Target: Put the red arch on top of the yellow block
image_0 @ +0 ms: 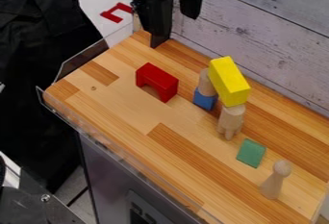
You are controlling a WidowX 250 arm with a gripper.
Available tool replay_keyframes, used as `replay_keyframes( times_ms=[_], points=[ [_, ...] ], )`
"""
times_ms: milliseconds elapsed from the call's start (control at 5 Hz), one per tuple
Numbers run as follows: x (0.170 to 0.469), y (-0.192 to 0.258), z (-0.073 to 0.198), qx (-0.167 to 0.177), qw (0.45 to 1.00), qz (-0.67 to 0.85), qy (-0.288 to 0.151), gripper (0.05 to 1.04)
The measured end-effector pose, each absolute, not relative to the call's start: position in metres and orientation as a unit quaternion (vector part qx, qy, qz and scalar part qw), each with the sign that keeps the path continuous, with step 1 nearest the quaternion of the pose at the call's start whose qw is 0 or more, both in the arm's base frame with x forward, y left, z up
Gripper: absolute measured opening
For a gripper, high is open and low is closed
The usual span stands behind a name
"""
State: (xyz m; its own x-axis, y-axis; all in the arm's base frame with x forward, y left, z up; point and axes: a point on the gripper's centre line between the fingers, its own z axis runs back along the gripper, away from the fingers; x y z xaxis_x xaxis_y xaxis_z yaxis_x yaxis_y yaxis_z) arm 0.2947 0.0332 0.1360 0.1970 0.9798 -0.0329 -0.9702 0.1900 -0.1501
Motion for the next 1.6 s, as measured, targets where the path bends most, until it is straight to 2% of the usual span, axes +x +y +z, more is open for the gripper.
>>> replay_keyframes(
  times_ms=[200,400,800,1000,1200,1400,1600],
  points=[
    [0.293,0.033,0.127,-0.062,0.771,0.634,-0.021,0.997],
    [0.297,0.036,0.114,-0.098,0.755,0.648,-0.028,0.997],
    [0.297,0.056,0.108,-0.131,0.724,0.676,-0.040,0.997],
    [0.299,0.063,0.096,-0.136,0.714,0.686,-0.028,0.997],
    [0.301,0.067,0.082,-0.128,0.708,0.694,-0.021,0.997],
    [0.301,0.071,0.065,-0.096,0.707,0.701,0.012,0.997],
    [0.300,0.071,0.054,-0.087,0.707,0.702,0.029,0.997]
  ],
)
